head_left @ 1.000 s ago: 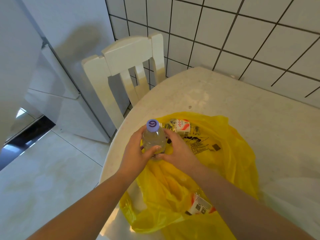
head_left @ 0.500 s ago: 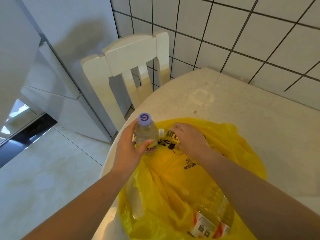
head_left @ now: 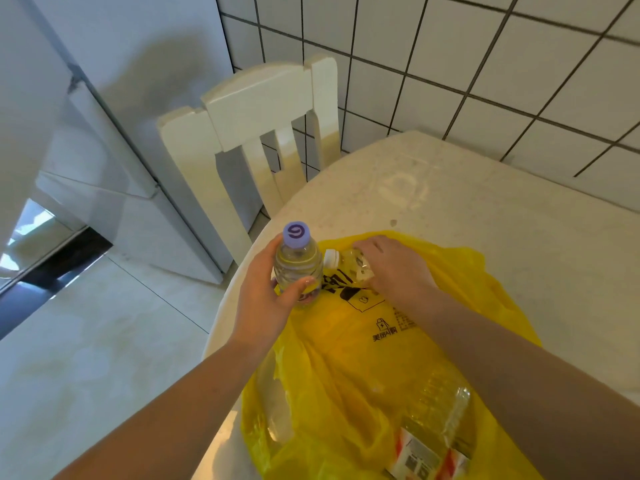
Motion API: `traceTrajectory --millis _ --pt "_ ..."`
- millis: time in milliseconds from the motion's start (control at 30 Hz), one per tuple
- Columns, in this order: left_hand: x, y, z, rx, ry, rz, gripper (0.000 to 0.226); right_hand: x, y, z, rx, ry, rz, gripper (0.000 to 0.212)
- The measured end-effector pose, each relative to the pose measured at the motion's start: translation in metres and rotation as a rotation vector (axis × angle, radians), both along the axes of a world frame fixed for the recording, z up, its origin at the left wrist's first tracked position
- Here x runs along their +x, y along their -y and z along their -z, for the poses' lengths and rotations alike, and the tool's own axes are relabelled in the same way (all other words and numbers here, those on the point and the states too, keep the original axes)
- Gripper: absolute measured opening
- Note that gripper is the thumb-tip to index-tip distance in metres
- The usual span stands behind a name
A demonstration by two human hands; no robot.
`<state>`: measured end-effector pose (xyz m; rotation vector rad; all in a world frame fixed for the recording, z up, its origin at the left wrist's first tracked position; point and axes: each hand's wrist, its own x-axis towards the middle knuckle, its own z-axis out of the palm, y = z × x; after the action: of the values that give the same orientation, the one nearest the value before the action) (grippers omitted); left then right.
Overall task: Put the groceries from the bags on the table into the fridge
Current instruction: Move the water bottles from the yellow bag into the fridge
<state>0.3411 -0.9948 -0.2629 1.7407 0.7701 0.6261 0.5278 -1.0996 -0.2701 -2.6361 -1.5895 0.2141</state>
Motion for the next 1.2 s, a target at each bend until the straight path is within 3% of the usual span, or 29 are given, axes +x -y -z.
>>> traceTrajectory --millis 133,267,433,867,1200 --pt "0.003 0.000 -0.006 0.001 0.004 -0.005 0.059 0.001 0.022 -0.042 0.185 -0.202 0.146 0.065" --pt "0.006 0.005 -0.018 -0.006 0.036 0.043 0.059 0.000 0.044 -0.059 0.523 -0.502 0.354 0.066" --pt "0.000 0.021 -0.023 -0.004 0.040 0.132 0.060 -0.024 0.072 -0.058 0.732 -0.786 0.370 0.069" --pt "-0.013 0.045 0.004 0.027 -0.119 0.229 0.073 -0.048 0.089 -0.024 0.608 -0.766 0.331 0.085" --pt "-0.020 0.048 -0.019 -0.005 -0.017 0.089 0.063 -0.058 0.085 -0.045 0.670 -0.720 0.324 0.082"
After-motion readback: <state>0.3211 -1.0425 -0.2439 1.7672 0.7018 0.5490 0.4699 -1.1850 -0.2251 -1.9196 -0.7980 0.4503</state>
